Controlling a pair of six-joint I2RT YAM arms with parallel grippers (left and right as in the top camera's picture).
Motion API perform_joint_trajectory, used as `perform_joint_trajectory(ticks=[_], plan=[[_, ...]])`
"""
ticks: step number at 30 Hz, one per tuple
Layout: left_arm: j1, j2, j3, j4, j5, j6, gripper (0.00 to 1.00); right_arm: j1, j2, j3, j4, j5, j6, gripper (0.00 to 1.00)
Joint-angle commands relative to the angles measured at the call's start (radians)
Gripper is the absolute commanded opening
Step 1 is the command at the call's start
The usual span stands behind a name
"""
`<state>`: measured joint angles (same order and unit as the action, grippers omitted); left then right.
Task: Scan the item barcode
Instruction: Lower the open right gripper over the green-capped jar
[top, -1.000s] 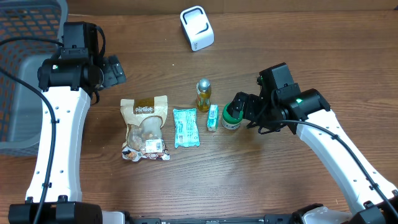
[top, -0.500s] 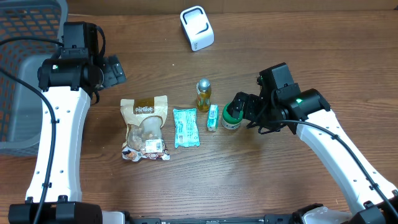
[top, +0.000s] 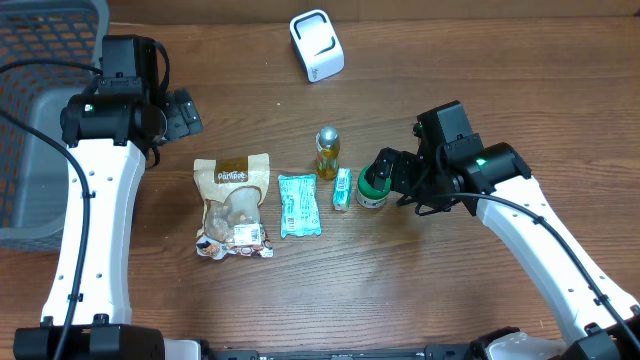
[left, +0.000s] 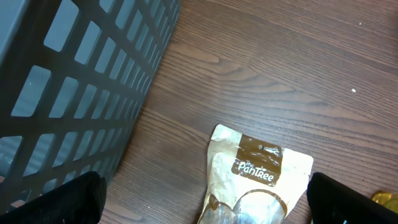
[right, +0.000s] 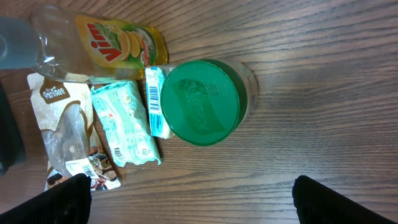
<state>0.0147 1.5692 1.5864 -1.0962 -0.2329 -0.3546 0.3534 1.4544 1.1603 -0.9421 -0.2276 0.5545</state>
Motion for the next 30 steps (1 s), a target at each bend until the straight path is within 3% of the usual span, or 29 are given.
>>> perform_joint_trajectory(ticks=[1, 30], plan=[[-0.002, -0.003, 0.004, 0.0, -0.01, 0.026, 1.0, 0.001, 0.002, 0.022, 0.006, 0.014, 0.007, 1.0], [-0.002, -0.003, 0.004, 0.0, -0.01, 0.026, 0.99, 0.0, 0.006, 0.022, 0.102, -0.027, 0.008, 0.99]])
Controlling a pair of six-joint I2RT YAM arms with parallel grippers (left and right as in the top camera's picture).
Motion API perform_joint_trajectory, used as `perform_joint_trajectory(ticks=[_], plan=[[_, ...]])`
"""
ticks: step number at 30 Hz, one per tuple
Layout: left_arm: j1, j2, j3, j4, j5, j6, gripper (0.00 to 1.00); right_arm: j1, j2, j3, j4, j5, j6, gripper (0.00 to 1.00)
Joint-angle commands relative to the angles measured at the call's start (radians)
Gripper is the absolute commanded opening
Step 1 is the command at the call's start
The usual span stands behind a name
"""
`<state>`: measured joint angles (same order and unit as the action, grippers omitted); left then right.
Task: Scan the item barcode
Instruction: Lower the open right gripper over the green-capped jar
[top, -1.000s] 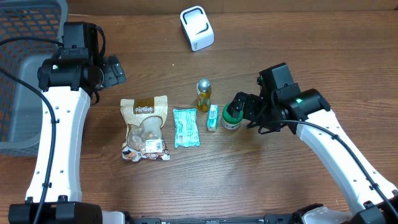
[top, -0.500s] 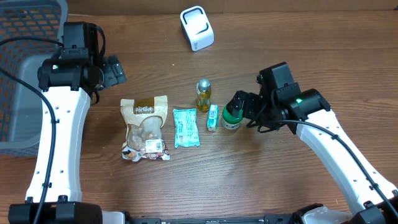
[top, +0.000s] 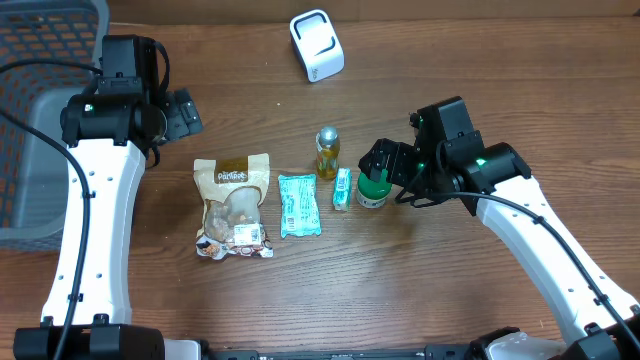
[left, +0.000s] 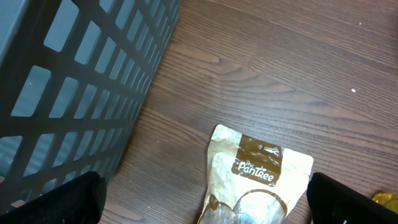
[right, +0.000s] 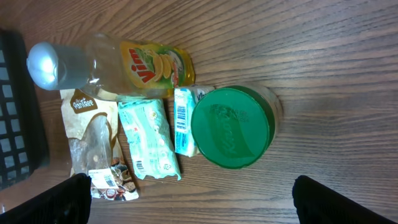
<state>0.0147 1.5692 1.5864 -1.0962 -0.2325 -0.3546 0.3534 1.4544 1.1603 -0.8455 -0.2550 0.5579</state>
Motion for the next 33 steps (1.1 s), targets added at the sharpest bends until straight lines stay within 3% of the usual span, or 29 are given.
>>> perform_joint_trajectory(ticks=[1, 11, 33], plan=[[-0.002, -0.003, 0.004, 0.0, -0.01, 0.026, 1.0, 0.0, 0.009, 0.022, 0.005, 0.0, 0.004, 0.99], [-0.002, -0.003, 0.004, 0.0, -0.01, 0.026, 1.0, 0.001, 0.077, 0.008, -0.004, 0.082, 0.18, 0.95], [-0.002, -0.003, 0.004, 0.0, -0.01, 0.026, 1.0, 0.018, 0.147, -0.028, 0.027, 0.169, 0.336, 0.93]])
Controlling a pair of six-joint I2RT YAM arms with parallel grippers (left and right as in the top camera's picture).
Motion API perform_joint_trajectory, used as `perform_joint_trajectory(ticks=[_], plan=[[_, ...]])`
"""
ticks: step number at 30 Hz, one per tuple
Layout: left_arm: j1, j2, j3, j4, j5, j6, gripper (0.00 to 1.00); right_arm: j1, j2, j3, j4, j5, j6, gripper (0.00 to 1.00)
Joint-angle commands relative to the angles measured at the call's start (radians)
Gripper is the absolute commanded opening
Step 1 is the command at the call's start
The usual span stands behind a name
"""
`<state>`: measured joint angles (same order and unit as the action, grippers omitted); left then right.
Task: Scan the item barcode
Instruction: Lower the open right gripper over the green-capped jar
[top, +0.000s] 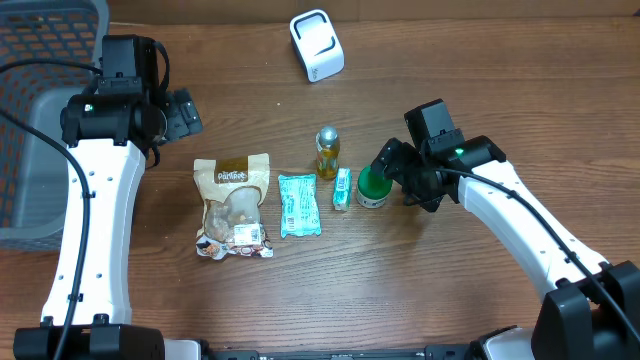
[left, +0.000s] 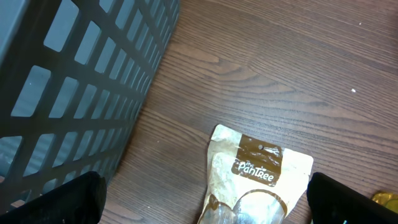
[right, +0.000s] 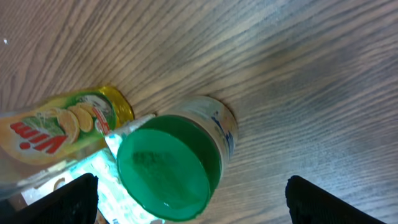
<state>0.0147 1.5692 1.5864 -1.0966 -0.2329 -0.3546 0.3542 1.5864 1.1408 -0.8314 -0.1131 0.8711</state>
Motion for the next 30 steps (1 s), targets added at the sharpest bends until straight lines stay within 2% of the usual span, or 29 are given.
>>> perform_joint_trajectory(ticks=[1, 9, 21, 30], plan=[[-0.002, -0.003, 0.004, 0.001, -0.01, 0.026, 0.99, 0.027, 0.019, -0.009, 0.021, 0.031, 0.023, 0.93], [-0.002, -0.003, 0.004, 0.001, -0.01, 0.026, 0.99, 0.13, 0.07, -0.008, 0.071, 0.138, 0.065, 0.94], [-0.002, -0.003, 0.004, 0.001, -0.01, 0.026, 0.99, 0.157, 0.14, -0.009, 0.083, 0.187, 0.106, 0.96], [-0.002, -0.003, 0.004, 0.001, -0.01, 0.026, 1.0, 0.155, 0.144, -0.008, 0.036, 0.188, 0.085, 0.77]])
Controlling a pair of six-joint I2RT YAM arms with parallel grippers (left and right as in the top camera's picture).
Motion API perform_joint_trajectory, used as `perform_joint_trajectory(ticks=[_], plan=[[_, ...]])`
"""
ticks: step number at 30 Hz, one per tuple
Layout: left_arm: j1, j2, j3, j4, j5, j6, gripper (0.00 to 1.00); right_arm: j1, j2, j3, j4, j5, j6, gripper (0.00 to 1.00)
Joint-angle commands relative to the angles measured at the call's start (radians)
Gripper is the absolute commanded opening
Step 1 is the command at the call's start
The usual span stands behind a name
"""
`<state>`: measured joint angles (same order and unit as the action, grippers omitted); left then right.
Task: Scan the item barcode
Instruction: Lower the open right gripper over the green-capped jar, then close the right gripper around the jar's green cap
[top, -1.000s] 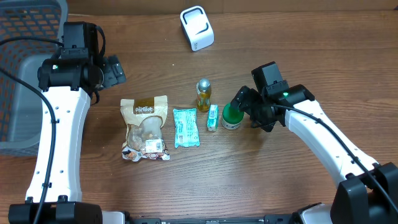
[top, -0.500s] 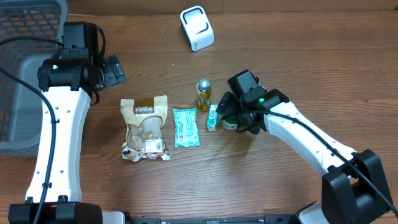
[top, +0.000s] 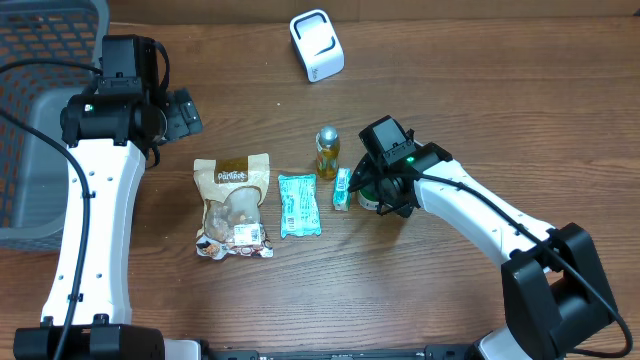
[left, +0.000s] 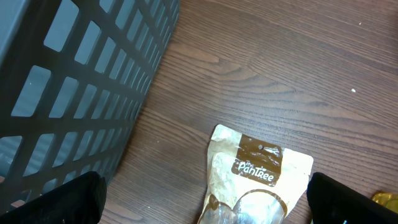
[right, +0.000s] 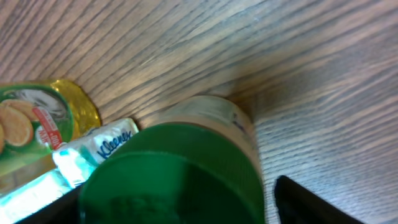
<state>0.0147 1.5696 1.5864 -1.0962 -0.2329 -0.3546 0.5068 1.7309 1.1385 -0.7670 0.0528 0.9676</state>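
A jar with a green lid (right: 168, 174) stands at the right end of a row of items, mostly covered by my right gripper (top: 384, 193) in the overhead view. In the right wrist view that gripper (right: 177, 202) is open, low over the lid, with one dark finger (right: 311, 199) showing to the right of the jar. The white scanner (top: 317, 45) stands at the back of the table. My left gripper (top: 184, 112) hangs open by the basket, with nothing in it. The left wrist view shows it (left: 205, 202) above a PanTree pouch (left: 258, 171).
The row also holds the pouch (top: 233, 205), a teal tissue pack (top: 299, 204), a small Kleenex pack (top: 343, 188) touching the jar, and a yellow Vim bottle (top: 327, 152). A dark mesh basket (top: 40, 120) fills the left edge.
My right gripper has moved left and down onto the jar; the green lid now fills the lower right wrist view. The left arm and the items are unchanged.
My right gripper was open above and to the right of the jar. At the two moments after, it stood nearer and turned toward the jar. Now it is low over the lid, astride it. The left arm has held still by the basket throughout.
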Motion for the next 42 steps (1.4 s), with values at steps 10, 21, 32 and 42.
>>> perform_joint_trajectory(ticks=[10, 21, 32, 42], plan=[[-0.002, -0.004, 0.004, 0.0, -0.01, 0.026, 1.0, 0.0, -0.001, -0.003, -0.079, 0.025, -0.188, 0.71], [-0.002, -0.004, 0.004, 0.0, -0.01, 0.026, 1.0, -0.038, -0.001, 0.062, -0.204, 0.052, -0.352, 0.69], [-0.002, -0.004, 0.004, 0.0, -0.01, 0.026, 1.0, -0.112, -0.001, 0.061, -0.256, 0.082, -0.401, 0.7], [-0.002, -0.004, 0.004, 0.0, -0.01, 0.026, 1.0, -0.121, -0.001, 0.061, -0.275, 0.081, -0.431, 1.0]])
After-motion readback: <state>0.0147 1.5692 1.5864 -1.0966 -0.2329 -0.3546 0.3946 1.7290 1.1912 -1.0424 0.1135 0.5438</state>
